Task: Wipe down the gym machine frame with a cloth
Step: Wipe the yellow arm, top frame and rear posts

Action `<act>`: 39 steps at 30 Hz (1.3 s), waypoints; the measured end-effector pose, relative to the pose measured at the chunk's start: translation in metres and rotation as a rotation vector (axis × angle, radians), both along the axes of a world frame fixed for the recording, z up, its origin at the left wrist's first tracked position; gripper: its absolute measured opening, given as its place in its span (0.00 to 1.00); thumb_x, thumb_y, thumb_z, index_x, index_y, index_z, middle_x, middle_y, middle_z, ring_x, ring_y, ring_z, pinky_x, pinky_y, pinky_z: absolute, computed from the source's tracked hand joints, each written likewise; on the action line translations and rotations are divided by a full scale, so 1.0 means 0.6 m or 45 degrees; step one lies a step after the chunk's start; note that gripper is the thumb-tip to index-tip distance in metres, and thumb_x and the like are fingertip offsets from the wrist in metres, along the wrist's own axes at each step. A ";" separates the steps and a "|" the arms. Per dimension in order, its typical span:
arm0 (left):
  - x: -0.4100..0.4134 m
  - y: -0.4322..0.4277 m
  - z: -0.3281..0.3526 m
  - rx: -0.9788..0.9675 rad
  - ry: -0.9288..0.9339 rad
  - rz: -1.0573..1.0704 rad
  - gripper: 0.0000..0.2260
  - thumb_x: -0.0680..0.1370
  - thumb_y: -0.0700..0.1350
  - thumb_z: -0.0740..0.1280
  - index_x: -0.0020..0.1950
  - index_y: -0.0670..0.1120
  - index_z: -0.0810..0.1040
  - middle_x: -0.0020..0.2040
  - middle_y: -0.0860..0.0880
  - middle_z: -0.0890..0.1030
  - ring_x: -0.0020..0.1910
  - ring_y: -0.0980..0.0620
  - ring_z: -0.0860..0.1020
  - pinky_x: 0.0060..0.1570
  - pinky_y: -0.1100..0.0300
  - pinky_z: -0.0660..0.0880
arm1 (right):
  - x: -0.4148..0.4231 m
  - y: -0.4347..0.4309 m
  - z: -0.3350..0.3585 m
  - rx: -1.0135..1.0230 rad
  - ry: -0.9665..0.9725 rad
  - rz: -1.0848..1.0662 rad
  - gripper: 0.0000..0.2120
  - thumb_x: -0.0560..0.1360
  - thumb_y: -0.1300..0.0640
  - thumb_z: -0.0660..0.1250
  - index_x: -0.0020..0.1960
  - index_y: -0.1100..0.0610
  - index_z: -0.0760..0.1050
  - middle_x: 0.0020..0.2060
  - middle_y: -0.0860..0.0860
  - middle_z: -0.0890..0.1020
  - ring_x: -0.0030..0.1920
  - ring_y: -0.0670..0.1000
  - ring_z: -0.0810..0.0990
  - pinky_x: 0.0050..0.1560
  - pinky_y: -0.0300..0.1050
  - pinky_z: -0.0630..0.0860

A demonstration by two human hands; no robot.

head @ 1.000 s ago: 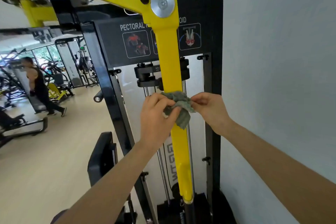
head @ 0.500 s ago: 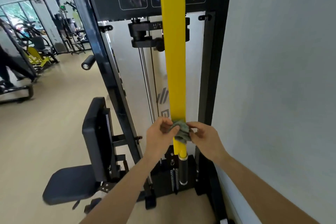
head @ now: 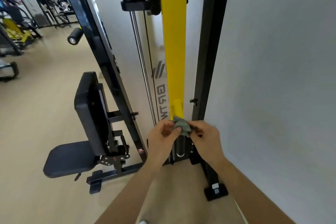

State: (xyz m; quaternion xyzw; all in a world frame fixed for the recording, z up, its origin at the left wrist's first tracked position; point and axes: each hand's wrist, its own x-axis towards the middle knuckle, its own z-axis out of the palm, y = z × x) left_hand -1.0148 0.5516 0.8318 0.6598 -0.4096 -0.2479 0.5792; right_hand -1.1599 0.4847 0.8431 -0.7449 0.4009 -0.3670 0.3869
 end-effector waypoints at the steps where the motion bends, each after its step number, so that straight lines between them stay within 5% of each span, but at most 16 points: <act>1: 0.003 0.008 -0.005 0.040 0.041 -0.066 0.04 0.77 0.40 0.74 0.47 0.48 0.82 0.42 0.50 0.84 0.43 0.54 0.83 0.48 0.60 0.81 | -0.002 0.002 0.003 -0.003 0.034 -0.003 0.13 0.76 0.68 0.69 0.59 0.58 0.83 0.49 0.50 0.84 0.49 0.44 0.82 0.55 0.37 0.79; 5: 0.023 0.042 -0.017 0.046 0.387 -0.245 0.05 0.79 0.44 0.71 0.43 0.51 0.83 0.46 0.45 0.85 0.49 0.45 0.84 0.52 0.54 0.82 | -0.001 0.021 0.012 0.001 0.031 0.050 0.14 0.75 0.66 0.71 0.58 0.56 0.83 0.49 0.47 0.84 0.50 0.39 0.81 0.51 0.29 0.77; 8: 0.062 0.048 -0.011 0.000 0.610 -0.202 0.03 0.76 0.48 0.71 0.44 0.51 0.83 0.48 0.45 0.85 0.50 0.47 0.84 0.50 0.59 0.81 | 0.022 0.036 0.014 0.028 -0.020 -0.022 0.15 0.75 0.61 0.74 0.61 0.54 0.81 0.49 0.46 0.83 0.49 0.39 0.80 0.47 0.27 0.76; 14: 0.179 -0.007 0.016 0.039 0.081 -0.037 0.05 0.79 0.48 0.71 0.43 0.56 0.81 0.43 0.57 0.80 0.42 0.61 0.78 0.45 0.63 0.76 | 0.077 0.026 0.021 -0.083 -0.028 -0.402 0.15 0.74 0.56 0.76 0.58 0.46 0.79 0.49 0.41 0.78 0.47 0.43 0.78 0.45 0.26 0.74; 17: 0.224 -0.048 0.030 0.047 0.178 -0.055 0.04 0.80 0.49 0.70 0.48 0.50 0.81 0.43 0.55 0.83 0.42 0.59 0.82 0.44 0.61 0.77 | 0.110 0.015 0.023 -0.008 0.012 -0.470 0.19 0.75 0.54 0.75 0.62 0.43 0.75 0.53 0.36 0.73 0.51 0.39 0.77 0.45 0.24 0.73; 23: 0.238 -0.121 0.029 0.013 0.372 -0.203 0.03 0.81 0.49 0.69 0.50 0.50 0.78 0.49 0.52 0.83 0.50 0.53 0.83 0.53 0.51 0.83 | 0.165 0.002 0.010 0.118 0.075 -0.658 0.19 0.79 0.50 0.69 0.69 0.49 0.72 0.56 0.42 0.76 0.50 0.33 0.75 0.43 0.22 0.70; 27: 0.217 -0.162 0.008 -0.017 0.438 -0.474 0.05 0.82 0.47 0.68 0.50 0.45 0.78 0.52 0.44 0.82 0.54 0.44 0.82 0.58 0.43 0.79 | 0.188 0.002 0.000 0.176 -0.045 -0.775 0.13 0.80 0.47 0.66 0.61 0.50 0.75 0.46 0.48 0.82 0.44 0.48 0.82 0.43 0.31 0.73; 29: 0.205 -0.171 -0.005 -0.029 0.447 -0.591 0.09 0.82 0.49 0.66 0.51 0.43 0.80 0.49 0.44 0.82 0.50 0.46 0.81 0.54 0.49 0.79 | 0.193 0.001 -0.004 0.172 -0.069 -0.808 0.11 0.80 0.47 0.66 0.59 0.50 0.76 0.43 0.46 0.81 0.42 0.50 0.81 0.43 0.36 0.74; 32: 0.208 -0.180 -0.034 -0.025 0.371 -0.646 0.09 0.83 0.47 0.66 0.52 0.41 0.81 0.49 0.44 0.82 0.50 0.46 0.81 0.53 0.51 0.79 | 0.195 0.000 -0.004 0.171 -0.107 -0.831 0.11 0.80 0.48 0.67 0.59 0.51 0.77 0.41 0.42 0.80 0.37 0.45 0.81 0.38 0.31 0.74; 39: 0.227 -0.195 -0.094 0.059 0.297 -0.787 0.09 0.77 0.44 0.74 0.54 0.48 0.78 0.52 0.54 0.84 0.53 0.57 0.82 0.53 0.62 0.78 | 0.193 -0.005 -0.016 0.151 -0.224 -0.885 0.09 0.79 0.50 0.70 0.55 0.53 0.78 0.35 0.40 0.79 0.32 0.40 0.79 0.33 0.31 0.73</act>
